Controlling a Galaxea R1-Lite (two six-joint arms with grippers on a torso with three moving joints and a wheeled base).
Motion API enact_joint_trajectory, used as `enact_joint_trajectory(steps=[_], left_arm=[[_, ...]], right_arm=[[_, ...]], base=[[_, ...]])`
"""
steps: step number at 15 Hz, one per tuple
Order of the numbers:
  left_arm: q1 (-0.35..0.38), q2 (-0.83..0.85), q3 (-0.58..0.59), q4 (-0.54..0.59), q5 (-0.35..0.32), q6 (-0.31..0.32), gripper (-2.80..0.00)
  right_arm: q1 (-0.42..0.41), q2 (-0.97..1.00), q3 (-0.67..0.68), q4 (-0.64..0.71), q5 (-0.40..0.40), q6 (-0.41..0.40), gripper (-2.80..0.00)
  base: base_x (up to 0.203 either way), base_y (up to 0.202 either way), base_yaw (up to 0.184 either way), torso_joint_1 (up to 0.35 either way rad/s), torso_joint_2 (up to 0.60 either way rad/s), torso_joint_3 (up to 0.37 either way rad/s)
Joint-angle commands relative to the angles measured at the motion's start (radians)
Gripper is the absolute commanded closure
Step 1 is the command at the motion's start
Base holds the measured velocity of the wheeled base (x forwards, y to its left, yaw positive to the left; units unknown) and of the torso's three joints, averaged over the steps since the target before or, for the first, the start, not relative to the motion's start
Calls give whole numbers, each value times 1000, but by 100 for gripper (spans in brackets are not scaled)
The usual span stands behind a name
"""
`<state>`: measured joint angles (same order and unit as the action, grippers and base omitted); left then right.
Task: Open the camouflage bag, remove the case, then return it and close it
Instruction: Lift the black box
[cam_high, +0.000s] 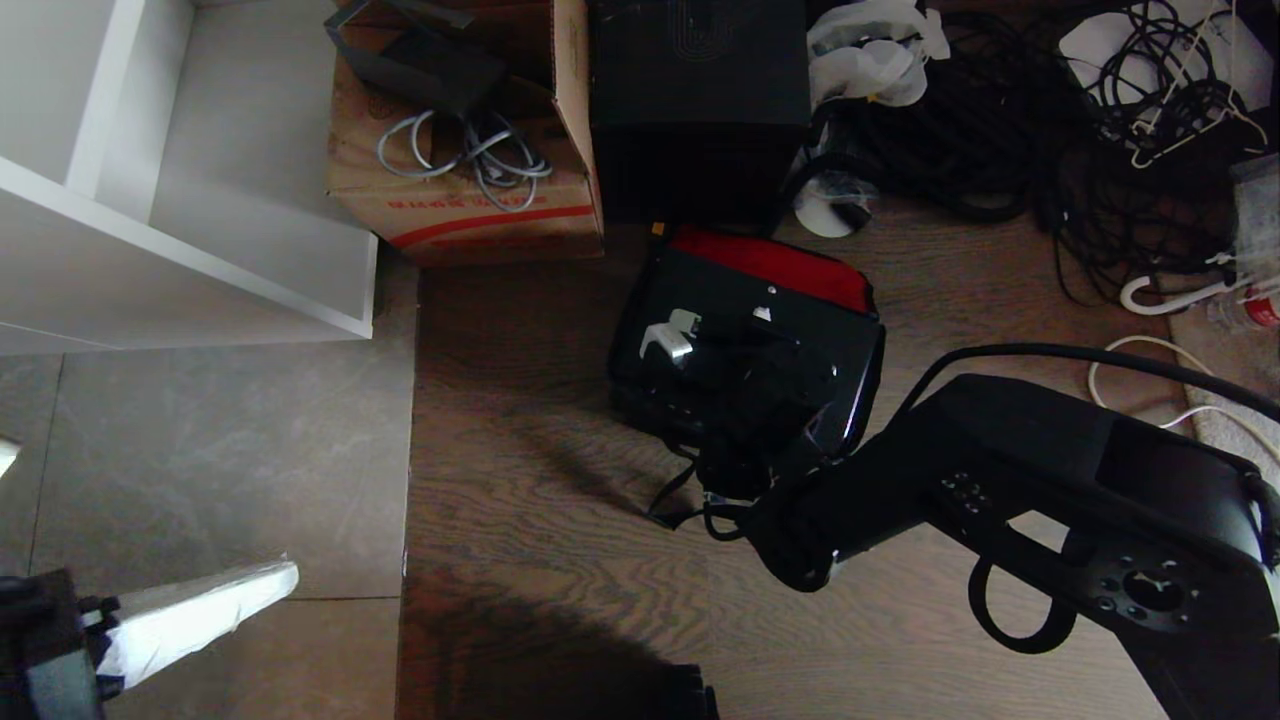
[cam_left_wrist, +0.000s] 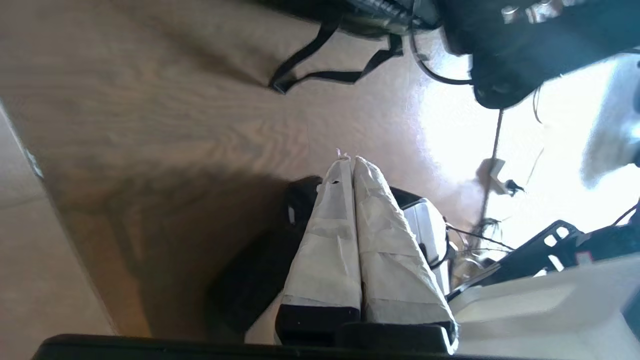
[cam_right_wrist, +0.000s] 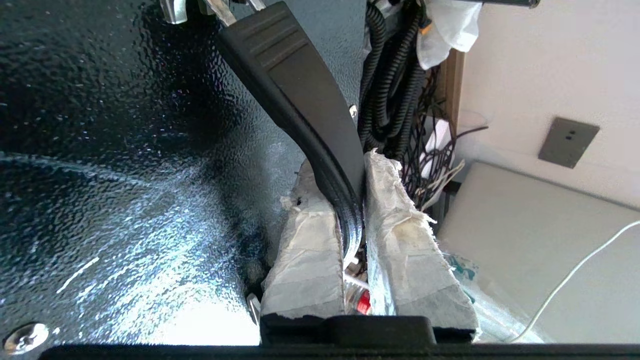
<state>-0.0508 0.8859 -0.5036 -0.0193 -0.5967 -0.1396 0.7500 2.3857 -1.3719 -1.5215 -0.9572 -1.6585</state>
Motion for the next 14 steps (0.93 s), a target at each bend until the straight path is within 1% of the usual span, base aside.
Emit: enact_joint_trajectory(steps=[1,3,4,7,8,11,12,14], left_arm=[[-8,180,-2,-50,-2,-38,0],[-26,314,-4,-158,1,-111,0],[-56,384,-5,-229,13,-147,0],[-203,583,-17,-451,86,-211,0],[-227,649,-37,-490,98,-234,0],[-252,799,-146,-538,138,-310,0],[-253,838,-174,-555,148,-323,0],[-252,913,-200,-662,152,-343,0]], right_arm=[[6,-7,-1,-9,-22,-10,0],[7,-3,-1,-9,-24,-10,0],[8,-7,-1,-9,-23,-10,0],[8,-16,-1,-9,-23,-12,0],[12,-21,1,-9,-25,-8,0],[27,-24,1,-9,-35,-11,0],[32,-23,1,-9,-35,-11,0],[44,-36,5,-9,-43,-10,0]], base=[[0,0,0,0,0,0],[0,0,0,0,0,0],[0,0,0,0,0,0],[0,0,0,0,0,0],[0,0,0,0,0,0],[0,0,0,0,0,0],[0,0,0,0,0,0],[0,0,0,0,0,0]])
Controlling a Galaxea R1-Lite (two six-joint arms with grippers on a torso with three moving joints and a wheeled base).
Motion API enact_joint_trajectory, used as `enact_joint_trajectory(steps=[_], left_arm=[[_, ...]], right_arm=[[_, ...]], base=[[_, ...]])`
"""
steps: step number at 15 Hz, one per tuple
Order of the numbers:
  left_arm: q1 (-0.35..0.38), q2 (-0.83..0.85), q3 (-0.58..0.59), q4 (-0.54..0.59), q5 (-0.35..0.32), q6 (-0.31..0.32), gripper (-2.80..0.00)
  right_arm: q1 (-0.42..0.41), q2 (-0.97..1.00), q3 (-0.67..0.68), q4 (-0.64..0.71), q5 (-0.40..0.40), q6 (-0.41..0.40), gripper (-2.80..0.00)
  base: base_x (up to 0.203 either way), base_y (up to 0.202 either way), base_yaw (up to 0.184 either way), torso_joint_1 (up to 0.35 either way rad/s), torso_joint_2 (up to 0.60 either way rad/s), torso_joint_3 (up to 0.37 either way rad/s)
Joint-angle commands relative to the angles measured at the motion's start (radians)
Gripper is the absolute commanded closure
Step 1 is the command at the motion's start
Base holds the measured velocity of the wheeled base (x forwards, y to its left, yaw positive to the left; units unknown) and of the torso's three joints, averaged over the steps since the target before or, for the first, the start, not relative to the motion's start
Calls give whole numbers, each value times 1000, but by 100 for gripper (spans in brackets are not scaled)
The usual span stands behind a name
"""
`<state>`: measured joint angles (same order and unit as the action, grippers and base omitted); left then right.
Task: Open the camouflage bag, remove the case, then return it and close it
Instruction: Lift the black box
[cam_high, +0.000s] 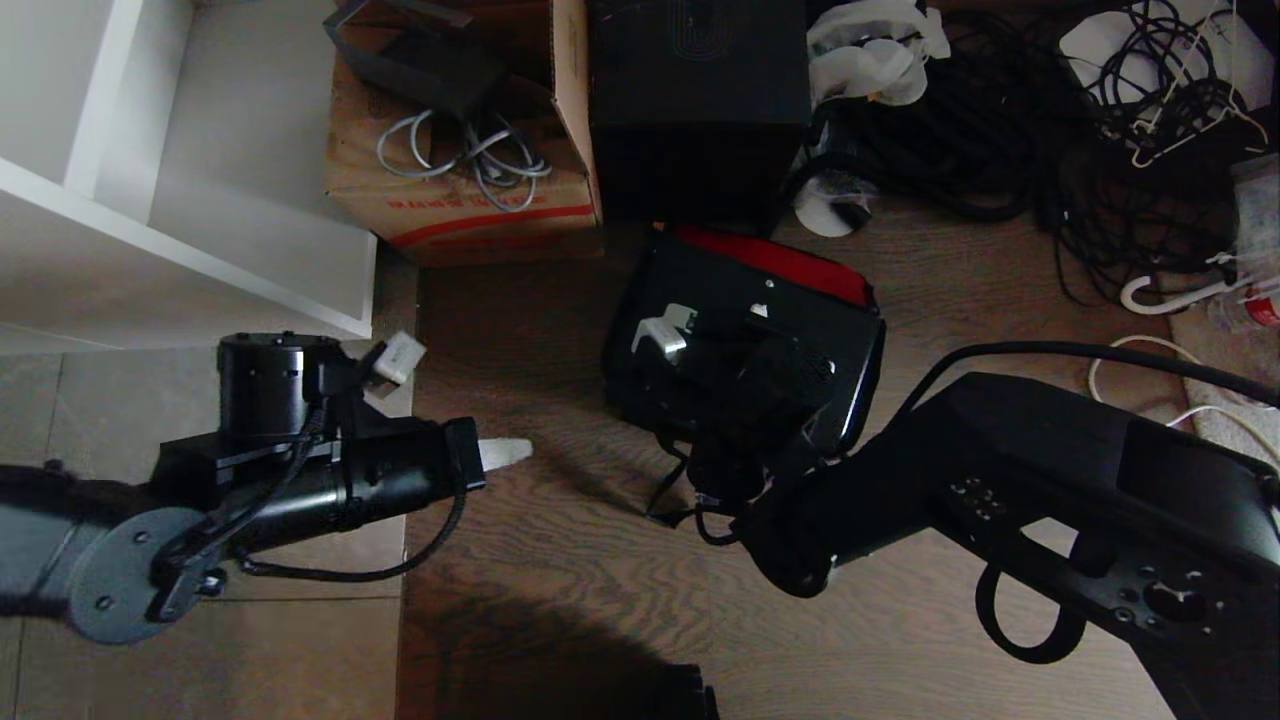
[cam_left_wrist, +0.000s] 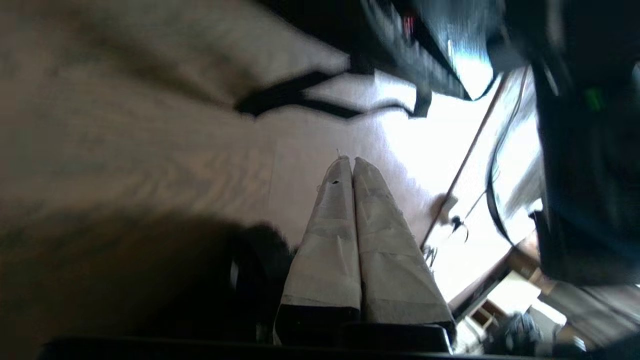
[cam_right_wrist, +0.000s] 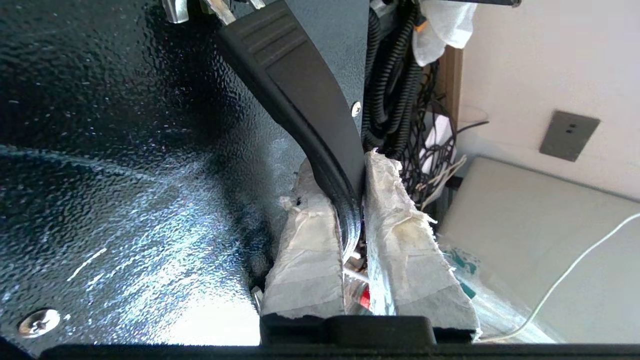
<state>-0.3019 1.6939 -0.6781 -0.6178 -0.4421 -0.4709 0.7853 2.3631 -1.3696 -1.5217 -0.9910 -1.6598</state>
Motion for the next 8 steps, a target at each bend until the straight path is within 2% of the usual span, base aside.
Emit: enact_joint_trajectory(steps=[1,2,3,6,8], left_arm=[[0,136,-38,-123,-4,-47,0],[0,164,-49,-184,-5,-116,0],[0,190,-56,-247,-4,-148,0],[1,268,-94,-392,-14,-201,0],[1,283,-108,-400,-27,-222,0]], right_arm=[[9,-19,1,-8,-12,-11,0],[9,-19,2,-8,-12,-10,0],[9,-19,10,-8,-13,-6,0],[11,-19,32,-8,-21,11,0],[12,-21,32,-8,-21,12,0]], base=[[0,0,0,0,0,0],[0,0,0,0,0,0],[0,0,0,0,0,0],[0,0,0,0,0,0],[0,0,0,0,0,0]])
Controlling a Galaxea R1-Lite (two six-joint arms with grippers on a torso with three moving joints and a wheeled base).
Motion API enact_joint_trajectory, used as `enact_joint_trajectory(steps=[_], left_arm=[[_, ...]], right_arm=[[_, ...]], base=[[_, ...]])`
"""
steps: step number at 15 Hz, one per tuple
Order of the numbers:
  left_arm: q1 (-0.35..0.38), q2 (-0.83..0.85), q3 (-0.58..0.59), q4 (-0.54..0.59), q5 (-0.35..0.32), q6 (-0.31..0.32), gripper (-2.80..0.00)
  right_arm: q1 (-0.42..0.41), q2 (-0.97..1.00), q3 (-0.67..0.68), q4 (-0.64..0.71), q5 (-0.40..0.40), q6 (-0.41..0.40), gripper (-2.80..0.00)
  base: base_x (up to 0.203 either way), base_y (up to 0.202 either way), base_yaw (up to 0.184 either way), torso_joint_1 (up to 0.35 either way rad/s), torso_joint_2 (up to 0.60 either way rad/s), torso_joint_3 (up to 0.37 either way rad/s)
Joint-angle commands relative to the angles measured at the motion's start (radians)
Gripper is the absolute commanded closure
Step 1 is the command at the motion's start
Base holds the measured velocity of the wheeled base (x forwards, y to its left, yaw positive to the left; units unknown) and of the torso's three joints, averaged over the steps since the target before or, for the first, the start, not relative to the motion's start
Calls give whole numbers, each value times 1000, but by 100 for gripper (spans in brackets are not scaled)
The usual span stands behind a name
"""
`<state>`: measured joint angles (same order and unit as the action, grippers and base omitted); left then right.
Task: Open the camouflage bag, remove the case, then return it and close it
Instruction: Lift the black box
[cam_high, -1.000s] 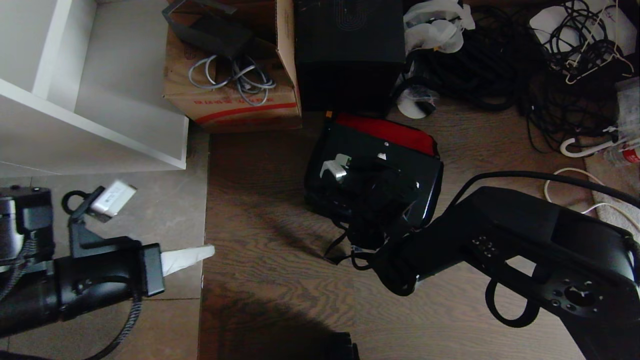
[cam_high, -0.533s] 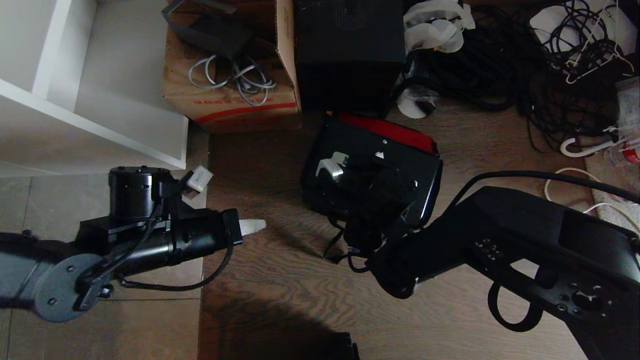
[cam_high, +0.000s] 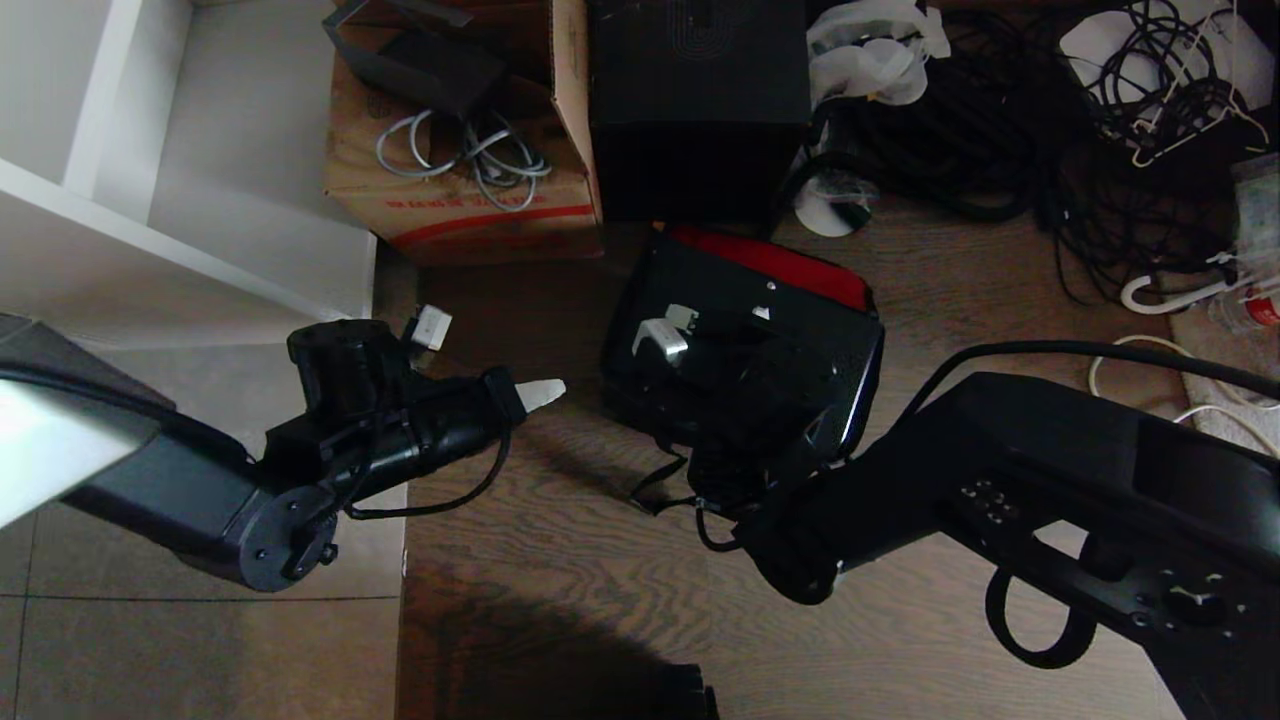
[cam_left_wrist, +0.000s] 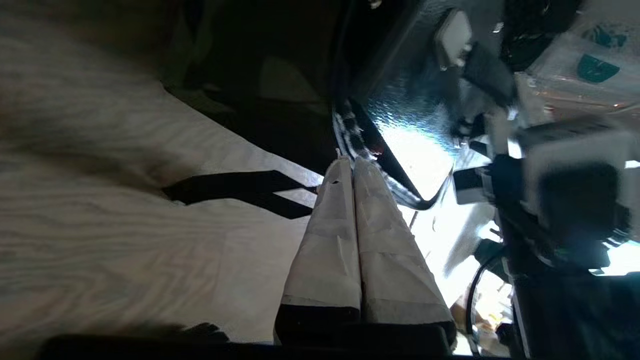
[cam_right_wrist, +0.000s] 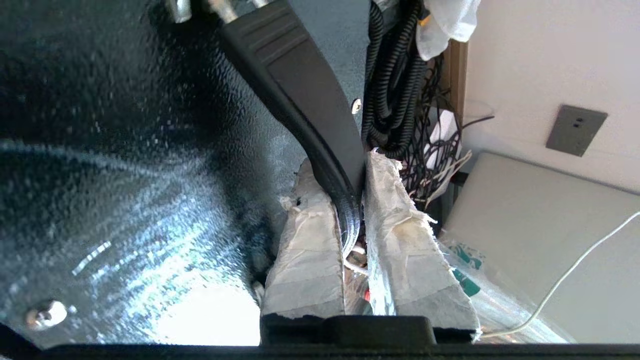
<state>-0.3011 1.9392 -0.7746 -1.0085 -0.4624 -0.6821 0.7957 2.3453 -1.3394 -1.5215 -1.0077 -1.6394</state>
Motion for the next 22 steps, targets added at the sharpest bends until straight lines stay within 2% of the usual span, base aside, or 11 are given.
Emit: enact_joint_trajectory(steps=[1,6,10,12,14,22], left_arm=[[0,55,-16,-12,-8,-15,0],[-3,89,-48,-13,-59,-17,0],[-4,103,-51,-21,-166,-20,0],[-4,128,-61,-115,-175,-30,0],[-4,174,-84,-209,-179,-79,0],[-9,225,-92,-211,-174,-90,0]], right_arm=[[2,-2,0,-9,-5,-7,0],[18,1,2,-9,-5,4,0],[37,11,2,-9,-6,18,0],[45,12,13,-9,-10,27,0],[49,14,17,-9,-19,36,0],[49,15,6,-9,-19,36,0]], base=[[0,0,0,0,0,0],[0,0,0,0,0,0],[0,0,0,0,0,0],[0,0,0,0,0,0],[0,0,0,0,0,0],[0,0,0,0,0,0]])
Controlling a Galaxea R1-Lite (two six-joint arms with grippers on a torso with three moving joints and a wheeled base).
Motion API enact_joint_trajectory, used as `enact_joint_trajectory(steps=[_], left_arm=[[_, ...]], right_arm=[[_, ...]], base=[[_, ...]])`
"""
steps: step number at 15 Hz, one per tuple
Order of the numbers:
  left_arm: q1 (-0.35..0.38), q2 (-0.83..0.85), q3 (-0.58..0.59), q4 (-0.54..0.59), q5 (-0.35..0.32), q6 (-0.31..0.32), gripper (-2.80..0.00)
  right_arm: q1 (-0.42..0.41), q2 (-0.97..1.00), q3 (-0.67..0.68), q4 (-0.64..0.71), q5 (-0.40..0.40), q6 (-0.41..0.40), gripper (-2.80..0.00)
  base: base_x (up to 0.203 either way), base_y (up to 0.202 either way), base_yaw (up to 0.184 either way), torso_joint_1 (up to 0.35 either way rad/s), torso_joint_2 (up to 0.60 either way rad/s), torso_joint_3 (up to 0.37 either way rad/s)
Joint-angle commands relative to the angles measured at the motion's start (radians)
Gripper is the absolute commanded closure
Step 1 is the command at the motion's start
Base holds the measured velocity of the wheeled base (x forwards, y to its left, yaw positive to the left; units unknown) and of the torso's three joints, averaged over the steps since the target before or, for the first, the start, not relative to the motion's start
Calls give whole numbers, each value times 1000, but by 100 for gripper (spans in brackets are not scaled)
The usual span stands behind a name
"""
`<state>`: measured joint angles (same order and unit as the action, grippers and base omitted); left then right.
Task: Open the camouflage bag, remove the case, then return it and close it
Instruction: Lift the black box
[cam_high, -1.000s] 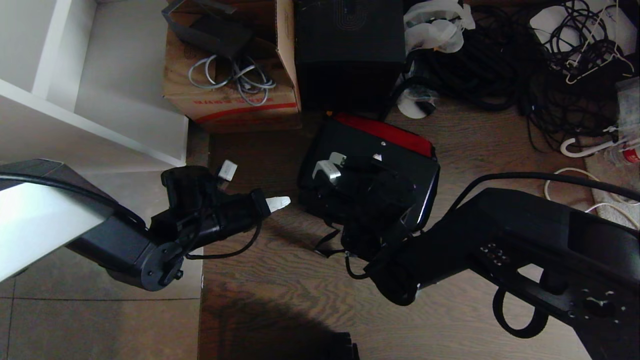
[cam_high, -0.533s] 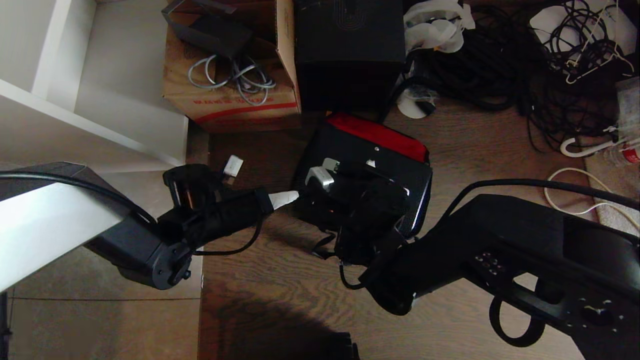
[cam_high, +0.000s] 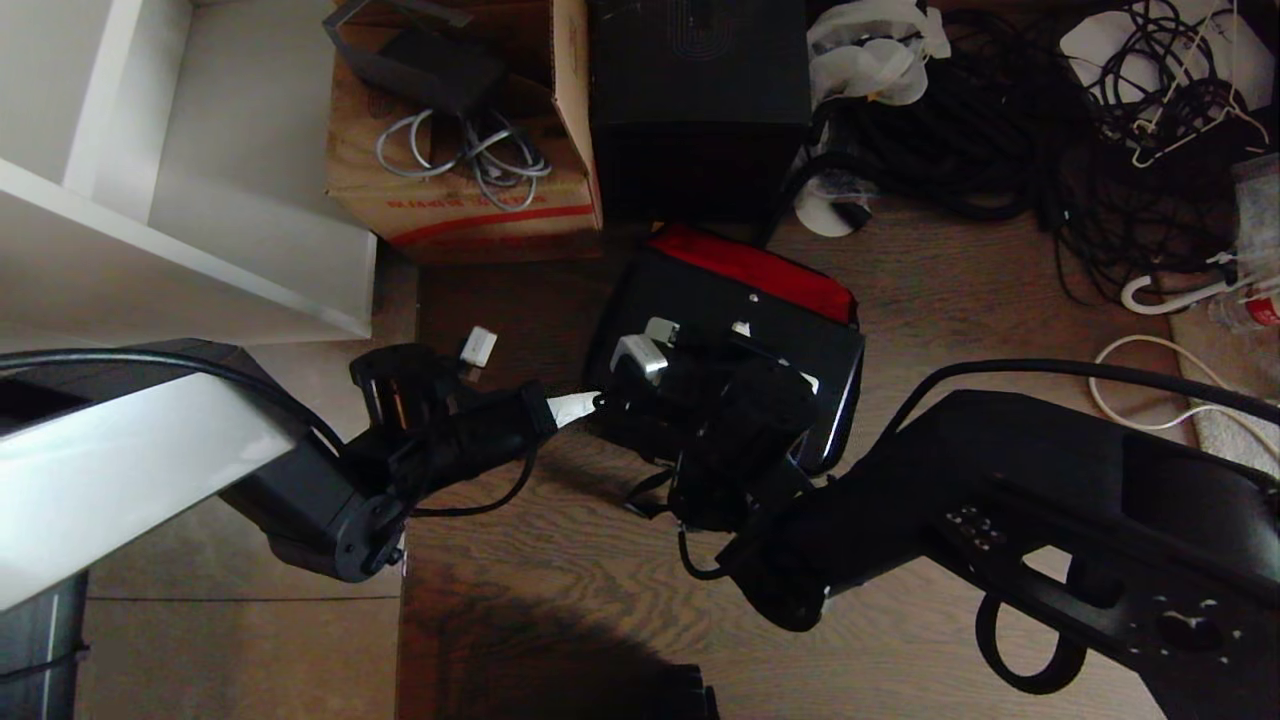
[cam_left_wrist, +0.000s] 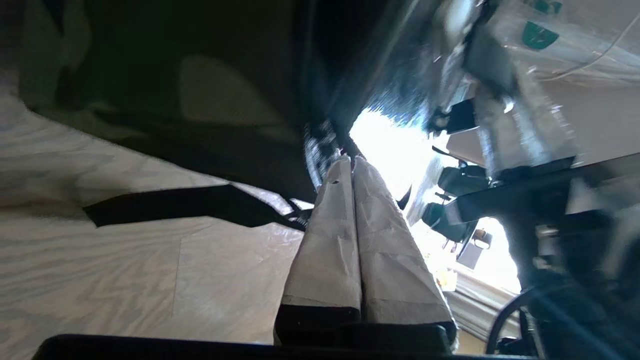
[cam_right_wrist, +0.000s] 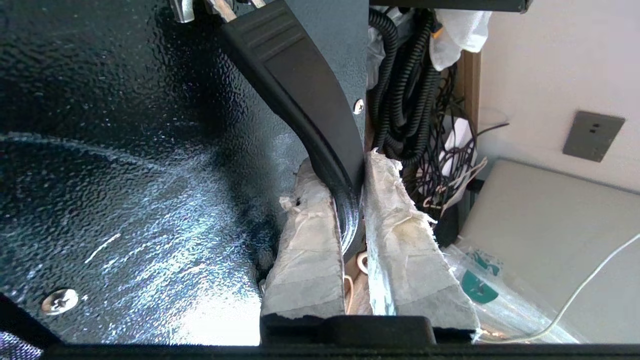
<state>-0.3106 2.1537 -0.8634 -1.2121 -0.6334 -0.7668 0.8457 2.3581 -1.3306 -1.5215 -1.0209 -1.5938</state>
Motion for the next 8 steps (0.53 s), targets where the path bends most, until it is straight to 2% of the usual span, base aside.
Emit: enact_joint_trajectory(steps=[1,8], left_arm=[[1,11,-7,-6,-4,-5,0],[4,45,-40,-9,3,-1,0]], right_arm=[[-1,0,-2,-9,-5,-9,0],[-1,-10,4,-9,-7,-8,0]], base=[[0,0,0,0,0,0],[0,0,0,0,0,0]])
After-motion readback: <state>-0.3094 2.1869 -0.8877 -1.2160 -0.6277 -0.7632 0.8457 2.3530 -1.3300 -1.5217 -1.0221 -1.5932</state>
